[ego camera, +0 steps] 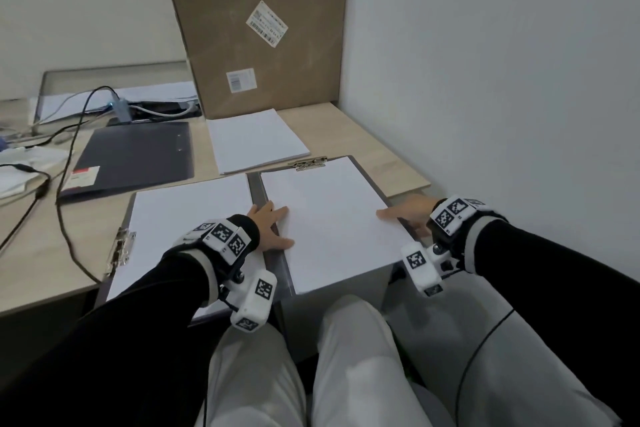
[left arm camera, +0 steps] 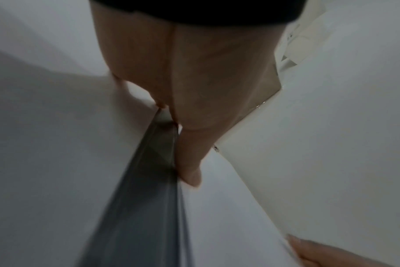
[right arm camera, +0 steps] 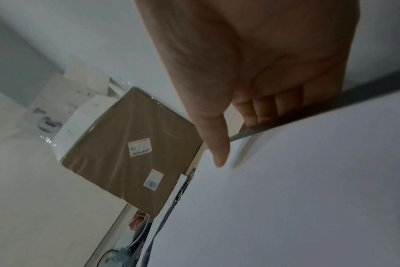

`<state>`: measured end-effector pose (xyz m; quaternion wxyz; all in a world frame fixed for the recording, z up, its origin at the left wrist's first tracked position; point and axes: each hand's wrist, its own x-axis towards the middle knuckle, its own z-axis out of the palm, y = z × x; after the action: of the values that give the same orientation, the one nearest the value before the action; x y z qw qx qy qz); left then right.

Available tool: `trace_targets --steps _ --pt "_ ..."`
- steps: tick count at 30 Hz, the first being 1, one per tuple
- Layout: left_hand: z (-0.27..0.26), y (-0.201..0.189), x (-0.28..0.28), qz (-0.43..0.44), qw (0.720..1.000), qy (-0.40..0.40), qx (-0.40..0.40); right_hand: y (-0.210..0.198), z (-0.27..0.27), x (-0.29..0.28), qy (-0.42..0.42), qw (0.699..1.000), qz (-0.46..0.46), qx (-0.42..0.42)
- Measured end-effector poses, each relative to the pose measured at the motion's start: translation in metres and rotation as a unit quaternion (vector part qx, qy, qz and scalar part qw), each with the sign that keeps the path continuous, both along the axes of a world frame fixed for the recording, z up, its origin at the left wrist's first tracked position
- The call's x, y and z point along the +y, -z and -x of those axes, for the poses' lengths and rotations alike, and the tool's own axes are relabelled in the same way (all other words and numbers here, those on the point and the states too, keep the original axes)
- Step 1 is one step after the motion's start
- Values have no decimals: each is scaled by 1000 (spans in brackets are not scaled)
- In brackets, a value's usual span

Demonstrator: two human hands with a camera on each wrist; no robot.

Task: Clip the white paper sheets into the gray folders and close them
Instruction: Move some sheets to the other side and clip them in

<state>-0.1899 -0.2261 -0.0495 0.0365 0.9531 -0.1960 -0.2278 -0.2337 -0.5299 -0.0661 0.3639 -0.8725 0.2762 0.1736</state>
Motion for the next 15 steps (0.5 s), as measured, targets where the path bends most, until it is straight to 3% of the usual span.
trace_targets --steps 3,7,11,15 --pt "4 3 3 17 1000 0 -8 -2 8 -2 -11 998 -58 -16" --pt "9 4 2 35 999 -9 -15 -24 39 18 -7 976 -207 -72" --pt "11 2 5 90 995 -33 -13 -28 46 20 0 963 -209 -173" --pt "5 2 11 224 968 -86 -72 -39 46 15 2 946 -202 -254"
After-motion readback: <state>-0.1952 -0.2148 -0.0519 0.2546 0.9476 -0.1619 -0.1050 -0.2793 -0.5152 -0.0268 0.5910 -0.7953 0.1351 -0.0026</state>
